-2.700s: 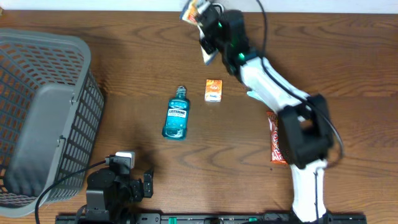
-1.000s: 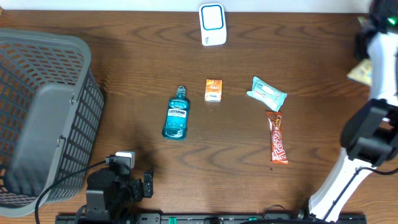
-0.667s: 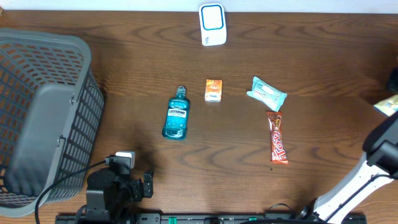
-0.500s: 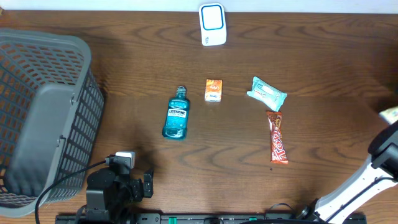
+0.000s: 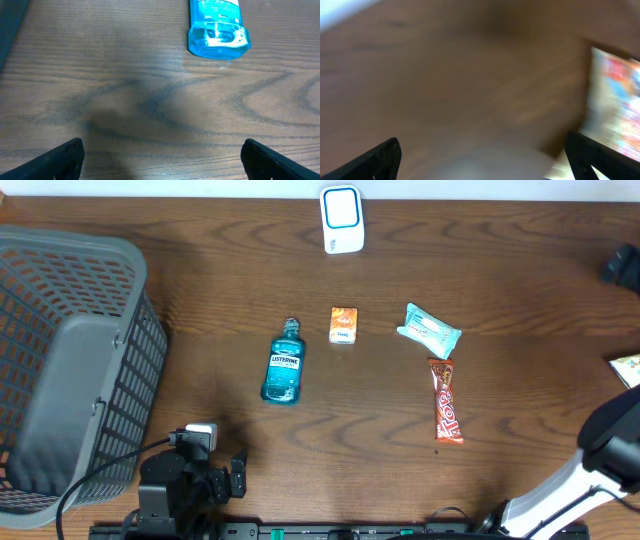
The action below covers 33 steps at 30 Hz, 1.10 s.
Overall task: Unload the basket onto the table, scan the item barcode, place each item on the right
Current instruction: 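Move the snack bag away from the scanner and drop it at the right edge, then reach the right gripper to the green wipes pack and grasp it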
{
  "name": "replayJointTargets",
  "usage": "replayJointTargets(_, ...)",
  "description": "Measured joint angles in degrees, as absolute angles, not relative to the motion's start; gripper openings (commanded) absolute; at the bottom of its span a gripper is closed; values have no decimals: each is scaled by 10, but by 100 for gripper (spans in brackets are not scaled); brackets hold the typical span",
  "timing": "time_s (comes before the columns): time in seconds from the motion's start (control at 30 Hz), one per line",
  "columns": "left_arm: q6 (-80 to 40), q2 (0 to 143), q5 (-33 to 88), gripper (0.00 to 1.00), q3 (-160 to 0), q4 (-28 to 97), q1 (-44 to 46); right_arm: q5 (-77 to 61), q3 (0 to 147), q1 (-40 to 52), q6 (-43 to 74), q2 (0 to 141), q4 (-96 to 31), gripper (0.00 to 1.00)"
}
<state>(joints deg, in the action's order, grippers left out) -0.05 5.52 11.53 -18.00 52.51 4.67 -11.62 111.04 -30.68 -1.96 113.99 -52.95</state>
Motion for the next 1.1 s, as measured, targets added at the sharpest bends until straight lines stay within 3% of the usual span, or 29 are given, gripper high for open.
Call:
replayJointTargets(0.27,-1,55,115,100,-180,525,47,-179,1113,-145,-31,1079,-599,99)
replayJointTargets(0.7,-1,55,116,99,-180,525,47,120,1009,150,41,1079,-618,99)
replayJointTargets(0.87,-1,55,115,100,-180,525,47,150,916,189,45,1079,-599,96)
replayJointTargets(1.1,-1,55,115,100,-180,525,47,166,735,207,-15,1079,-426,86)
